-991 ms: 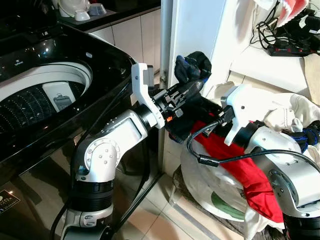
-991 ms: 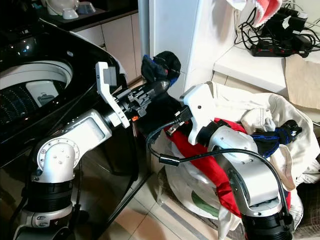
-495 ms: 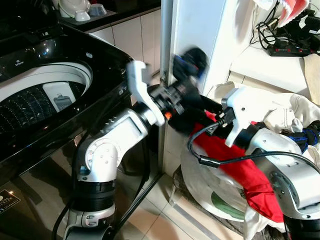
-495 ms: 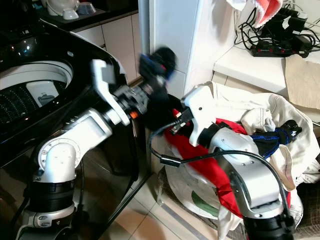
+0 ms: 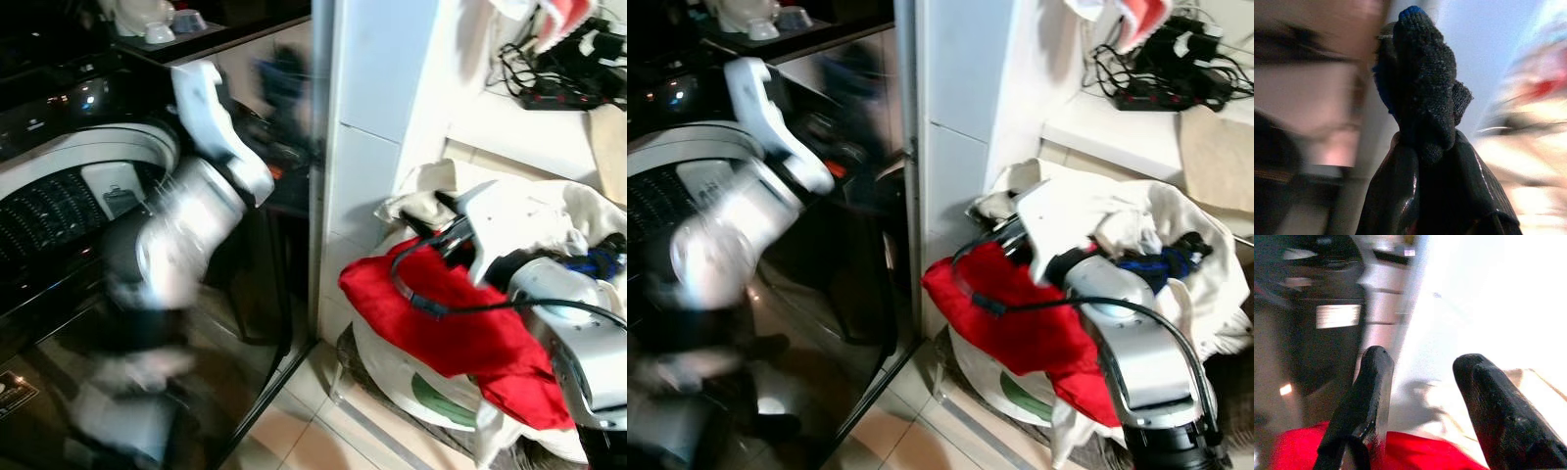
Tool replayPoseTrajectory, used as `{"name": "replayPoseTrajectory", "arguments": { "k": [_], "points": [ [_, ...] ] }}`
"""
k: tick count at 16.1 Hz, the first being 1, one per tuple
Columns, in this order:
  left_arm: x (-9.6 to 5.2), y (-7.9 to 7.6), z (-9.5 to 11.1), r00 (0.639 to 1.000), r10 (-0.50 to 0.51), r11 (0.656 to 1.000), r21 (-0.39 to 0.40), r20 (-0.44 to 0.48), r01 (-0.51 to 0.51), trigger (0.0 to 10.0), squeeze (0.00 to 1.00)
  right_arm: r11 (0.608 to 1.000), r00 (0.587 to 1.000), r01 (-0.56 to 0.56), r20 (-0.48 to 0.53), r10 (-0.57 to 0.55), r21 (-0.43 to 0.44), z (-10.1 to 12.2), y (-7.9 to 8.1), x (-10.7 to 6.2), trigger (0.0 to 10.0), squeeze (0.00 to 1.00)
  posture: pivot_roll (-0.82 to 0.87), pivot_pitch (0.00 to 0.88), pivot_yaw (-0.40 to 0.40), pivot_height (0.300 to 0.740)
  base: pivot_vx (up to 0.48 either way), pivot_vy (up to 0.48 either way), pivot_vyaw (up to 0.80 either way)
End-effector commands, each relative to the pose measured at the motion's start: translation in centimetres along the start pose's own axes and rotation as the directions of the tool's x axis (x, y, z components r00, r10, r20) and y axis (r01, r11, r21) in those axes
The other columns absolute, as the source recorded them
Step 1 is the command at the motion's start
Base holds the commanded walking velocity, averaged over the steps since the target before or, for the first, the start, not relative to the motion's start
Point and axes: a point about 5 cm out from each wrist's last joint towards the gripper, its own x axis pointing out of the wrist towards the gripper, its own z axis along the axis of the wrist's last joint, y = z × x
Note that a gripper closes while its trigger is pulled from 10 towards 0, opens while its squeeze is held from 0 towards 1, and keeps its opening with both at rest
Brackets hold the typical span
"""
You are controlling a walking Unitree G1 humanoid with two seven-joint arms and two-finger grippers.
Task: Clothes washing
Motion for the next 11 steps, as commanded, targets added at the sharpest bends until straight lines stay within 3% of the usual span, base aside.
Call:
{"name": "replayPoseTrajectory", "arguments": {
  "k": [1, 2, 3, 4, 5, 6, 7, 8, 9, 11],
  "points": [
    [0.6, 1.1, 0.9, 0.996, 0.09, 0.981, 0.17, 0.008, -0.09, 0.0, 0.0, 1.0, 0.999, 0.006, 0.044, -0.006, 0.007, 0.7, -0.1, 0.1, 10.0, 0.0, -0.1, 0.0, 0.035, 0.74, 0.0, 0.0, 0.0],
    [0.9, 3.5, 2.8, 0.977, 0.211, 0.912, 0.351, 0.043, -0.212, 0.0, 0.0, 0.999, 0.996, -0.05, 0.071, 0.049, 0.016, 1.2, 0.5, 0.2, 10.0, 0.0, -0.09, 0.0, 0.035, 0.74, 0.0, 0.0, 0.0],
    [1.1, 4.9, 4.6, 0.957, 0.279, 0.834, 0.474, 0.077, -0.281, 0.0, 0.0, 0.995, 0.991, -0.102, 0.088, 0.1, 0.012, 1.6, 1.3, 0.2, 10.0, 0.0, -0.09, 0.0, 0.035, 0.74, 0.0, 0.0, 0.0],
    [1.2, 6.5, 6.9, 0.931, 0.343, 0.706, 0.619, 0.125, -0.343, 3.3, 0.0, 0.985, 0.979, -0.174, 0.111, 0.173, 0.007, 2.2, 2.6, 0.3, 10.0, 0.0, -0.08, 0.0, 0.033, 0.74, 0.0, 0.0, 0.0],
    [1.3, 7.5, 7.8, 0.917, 0.377, 0.63, 0.69, 0.13, -0.356, 7.5, 0.0, 0.979, 0.971, -0.206, 0.124, 0.203, 0.006, 2.5, 3.2, 0.5, 10.0, 0.0, -0.08, 0.0, 0.036, 0.74, 0.0, 0.0, 0.0],
    [1.3, 9.5, 8.2, 0.891, 0.45, 0.479, 0.825, 0.063, -0.301, 10.0, 0.0, 0.967, 0.956, -0.256, 0.145, 0.253, 0.001, 3.2, 4.5, 0.9, 10.0, 0.0, -0.08, 0.0, 0.044, 0.74, 0.0, 0.0, 0.0],
    [1.0, 10.7, 8.4, 0.868, 0.495, 0.413, 0.871, 0.031, -0.267, 10.0, 0.0, 0.96, 0.948, -0.278, 0.157, 0.276, -0.005, 3.6, 5.1, 1.1, 10.0, 0.0, -0.08, 0.0, 0.048, 0.74, 0.0, 0.0, 0.0],
    [0.9, 11.1, 8.2, 0.863, 0.505, 0.407, 0.883, -0.003, -0.235, 10.0, 0.0, 0.958, 0.946, -0.286, 0.161, 0.283, -0.005, 3.7, 5.3, 1.2, 10.0, 0.0, -0.08, 0.0, 0.048, 0.74, 0.0, 0.0, 0.0],
    [0.5, 12.1, 7.8, 0.842, 0.535, 0.381, 0.908, -0.062, -0.176, 10.0, 1.0, 0.953, 0.939, -0.304, 0.17, 0.3, -0.004, 4.0, 5.8, 1.2, 10.0, 0.0, -0.09, 0.0, 0.054, 0.74, 0.0, 0.0, 0.0],
    [0.2, 13.2, 7.0, 0.827, 0.546, 0.381, 0.919, -0.133, -0.103, 10.0, 1.0, 0.947, 0.933, -0.321, 0.169, 0.317, -0.005, 4.0, 6.3, 1.2, 10.0, 0.0, -0.09, 0.0, 0.055, 0.74, 0.0, 0.0, 0.0]
  ]
}}
